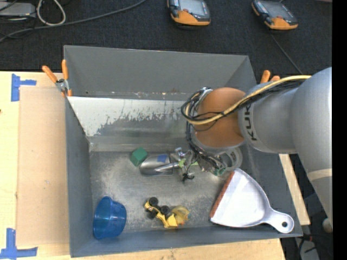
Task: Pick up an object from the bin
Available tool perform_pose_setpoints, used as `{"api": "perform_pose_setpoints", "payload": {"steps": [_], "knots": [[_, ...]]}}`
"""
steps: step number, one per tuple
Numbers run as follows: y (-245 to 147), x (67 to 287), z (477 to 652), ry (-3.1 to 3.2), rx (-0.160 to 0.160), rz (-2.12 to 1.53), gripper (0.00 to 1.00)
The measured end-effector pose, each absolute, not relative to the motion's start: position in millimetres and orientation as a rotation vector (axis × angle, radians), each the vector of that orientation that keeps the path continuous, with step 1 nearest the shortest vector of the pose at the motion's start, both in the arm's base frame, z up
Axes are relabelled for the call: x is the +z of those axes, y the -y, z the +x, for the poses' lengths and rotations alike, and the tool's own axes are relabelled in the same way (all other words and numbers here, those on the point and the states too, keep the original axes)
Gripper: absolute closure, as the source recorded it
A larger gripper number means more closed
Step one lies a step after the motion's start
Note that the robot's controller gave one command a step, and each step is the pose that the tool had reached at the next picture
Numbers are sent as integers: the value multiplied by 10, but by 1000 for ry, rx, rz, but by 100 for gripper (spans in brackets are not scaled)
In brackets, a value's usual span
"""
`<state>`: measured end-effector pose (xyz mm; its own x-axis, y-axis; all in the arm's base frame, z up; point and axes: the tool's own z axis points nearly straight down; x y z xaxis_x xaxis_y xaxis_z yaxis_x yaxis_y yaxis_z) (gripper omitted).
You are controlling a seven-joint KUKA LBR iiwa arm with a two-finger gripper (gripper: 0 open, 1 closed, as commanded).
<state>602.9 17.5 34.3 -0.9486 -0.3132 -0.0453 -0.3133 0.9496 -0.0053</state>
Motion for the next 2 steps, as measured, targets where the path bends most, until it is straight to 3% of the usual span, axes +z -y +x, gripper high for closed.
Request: {"api": "perform_pose_setpoints", "payload": {"steps": [1,2], "knots": [[-174,345,6028,-3054,3,-501,100],[-173,937,5890,-3088,6,-509,100]]}}
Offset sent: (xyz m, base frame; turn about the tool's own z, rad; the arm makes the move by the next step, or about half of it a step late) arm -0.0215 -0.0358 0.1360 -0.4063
